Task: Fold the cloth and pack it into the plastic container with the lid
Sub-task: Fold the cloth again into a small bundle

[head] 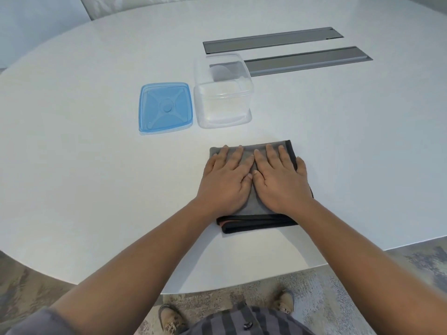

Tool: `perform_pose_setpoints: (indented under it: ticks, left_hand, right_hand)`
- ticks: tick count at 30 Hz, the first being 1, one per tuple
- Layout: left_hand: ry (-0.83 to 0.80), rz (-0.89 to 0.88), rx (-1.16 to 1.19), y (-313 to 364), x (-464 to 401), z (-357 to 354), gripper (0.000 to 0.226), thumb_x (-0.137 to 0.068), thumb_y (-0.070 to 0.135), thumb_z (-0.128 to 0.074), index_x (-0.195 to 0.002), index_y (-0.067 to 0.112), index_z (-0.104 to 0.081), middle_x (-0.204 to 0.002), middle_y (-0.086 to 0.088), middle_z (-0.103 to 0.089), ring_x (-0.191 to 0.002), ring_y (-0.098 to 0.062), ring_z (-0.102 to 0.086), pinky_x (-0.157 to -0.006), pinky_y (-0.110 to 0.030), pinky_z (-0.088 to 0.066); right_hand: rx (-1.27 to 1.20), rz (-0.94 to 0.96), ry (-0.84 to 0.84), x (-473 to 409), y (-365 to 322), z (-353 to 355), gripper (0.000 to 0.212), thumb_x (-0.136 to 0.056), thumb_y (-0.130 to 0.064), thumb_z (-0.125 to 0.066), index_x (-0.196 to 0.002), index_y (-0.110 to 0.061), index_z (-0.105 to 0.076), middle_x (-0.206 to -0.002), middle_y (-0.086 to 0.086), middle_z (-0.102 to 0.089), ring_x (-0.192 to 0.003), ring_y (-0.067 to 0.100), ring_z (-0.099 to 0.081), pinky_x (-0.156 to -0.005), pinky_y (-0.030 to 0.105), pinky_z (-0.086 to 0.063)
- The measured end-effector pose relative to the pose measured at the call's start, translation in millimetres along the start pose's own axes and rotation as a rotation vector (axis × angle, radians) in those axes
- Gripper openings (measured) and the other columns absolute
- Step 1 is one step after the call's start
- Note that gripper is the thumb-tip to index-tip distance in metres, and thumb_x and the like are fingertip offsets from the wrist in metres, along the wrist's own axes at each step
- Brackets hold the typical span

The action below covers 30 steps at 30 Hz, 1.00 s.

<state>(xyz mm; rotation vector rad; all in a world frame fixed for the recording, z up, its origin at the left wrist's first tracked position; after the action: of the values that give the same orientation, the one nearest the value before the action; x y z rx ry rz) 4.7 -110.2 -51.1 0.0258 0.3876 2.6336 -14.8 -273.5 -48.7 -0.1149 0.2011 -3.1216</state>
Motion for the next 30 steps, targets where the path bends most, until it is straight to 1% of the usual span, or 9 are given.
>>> perform_pose_setpoints:
  ticks: [4,6,8,14,18,22,25,28,30]
  left_hand:
    - [-0.086,0.063,-0.045,-6,2,0,0.069,-0.095,0.066,-0.017,-0.16,0.048,-0.005,-0.173,0.001,0.005,-0.156,-0.034,0.014,-0.124,-0.059,0.002]
    - [-0.108,0.062,-0.057,-7,4,0,0.073,-0.092,0.072,-0.02,-0.159,0.049,-0.001,-0.172,0.001,0.011,-0.155,-0.035,0.019,-0.123,-0.062,0.003]
    - [-0.113,0.064,-0.066,-9,6,2,0.076,-0.091,0.075,-0.021,-0.16,0.049,0.0,-0.172,0.002,0.013,-0.155,-0.035,0.021,-0.123,-0.061,0.004]
    - [-0.097,0.087,-0.085,-30,11,12,0.078,-0.089,0.077,-0.019,-0.16,0.048,-0.004,-0.173,0.003,0.009,-0.156,-0.033,0.018,-0.124,-0.057,0.004]
    - [-0.095,0.113,-0.107,-59,18,21,0.079,-0.088,0.079,-0.019,-0.159,0.052,-0.001,-0.173,0.004,0.008,-0.156,-0.032,0.016,-0.124,-0.055,0.006]
    - [-0.081,0.145,-0.127,-89,25,29,0.077,-0.087,0.08,-0.021,-0.157,0.056,0.0,-0.173,0.007,0.007,-0.157,-0.03,0.013,-0.125,-0.056,0.003]
    - [-0.084,0.153,-0.129,-103,28,35,0.076,-0.088,0.079,-0.022,-0.156,0.057,0.001,-0.173,0.007,0.007,-0.157,-0.029,0.013,-0.125,-0.056,0.003]
    - [-0.084,0.152,-0.133,-106,29,39,0.075,-0.09,0.078,-0.022,-0.158,0.054,-0.002,-0.173,0.006,0.005,-0.157,-0.029,0.013,-0.125,-0.055,0.004]
    - [-0.043,0.109,-0.166,-104,31,42,0.072,-0.093,0.074,-0.021,-0.16,0.049,-0.011,-0.173,0.002,-0.004,-0.158,-0.03,0.007,-0.125,-0.055,0.004]
  right_hand:
    - [-0.018,0.001,-0.023,-2,9,1,0.07,-0.095,-0.063,-0.003,-0.16,-0.039,0.0,-0.172,0.0,0.007,-0.157,0.02,0.008,-0.122,0.056,-0.005]
    - [-0.026,-0.002,-0.014,-1,12,1,0.074,-0.093,-0.067,-0.003,-0.161,-0.038,0.0,-0.171,0.001,0.008,-0.157,0.019,0.008,-0.123,0.052,-0.007]
    - [-0.028,-0.009,0.005,-1,10,1,0.074,-0.093,-0.066,-0.004,-0.162,-0.036,-0.002,-0.172,0.003,0.006,-0.157,0.02,0.007,-0.124,0.049,-0.009]
    - [-0.044,-0.01,0.014,-11,-19,-1,0.072,-0.097,-0.06,-0.008,-0.162,-0.03,-0.002,-0.171,0.006,0.006,-0.157,0.021,0.009,-0.124,0.047,-0.007]
    - [-0.062,0.014,0.022,-23,-49,-3,0.073,-0.096,-0.058,-0.009,-0.163,-0.028,-0.004,-0.172,0.007,0.003,-0.157,0.023,0.007,-0.124,0.048,-0.008]
    - [-0.079,0.027,0.037,-34,-79,-7,0.072,-0.098,-0.056,-0.014,-0.163,-0.026,-0.008,-0.172,0.008,0.0,-0.157,0.023,0.005,-0.124,0.05,-0.009]
    - [-0.09,0.047,0.026,-40,-94,-9,0.072,-0.098,-0.055,-0.015,-0.163,-0.025,-0.009,-0.172,0.008,0.0,-0.157,0.024,0.007,-0.123,0.05,-0.008]
    - [-0.103,0.069,0.017,-44,-98,-7,0.071,-0.099,-0.054,-0.017,-0.162,-0.024,-0.01,-0.172,0.008,-0.002,-0.157,0.024,0.006,-0.124,0.051,-0.006]
    - [-0.123,0.1,0.061,-42,-96,-4,0.069,-0.099,-0.049,-0.022,-0.161,-0.02,-0.02,-0.171,0.008,-0.012,-0.157,0.024,-0.001,-0.124,0.05,-0.005]
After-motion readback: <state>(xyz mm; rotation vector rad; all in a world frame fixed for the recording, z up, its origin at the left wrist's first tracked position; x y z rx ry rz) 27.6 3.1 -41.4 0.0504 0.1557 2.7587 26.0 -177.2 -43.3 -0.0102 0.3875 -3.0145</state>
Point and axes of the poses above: each hand's wrist, its own x-axis away from the middle knuckle, its own z-axis out of the back of the hand, y = z × x, the point moved 1 cm from there along -x, towards the middle knuckle
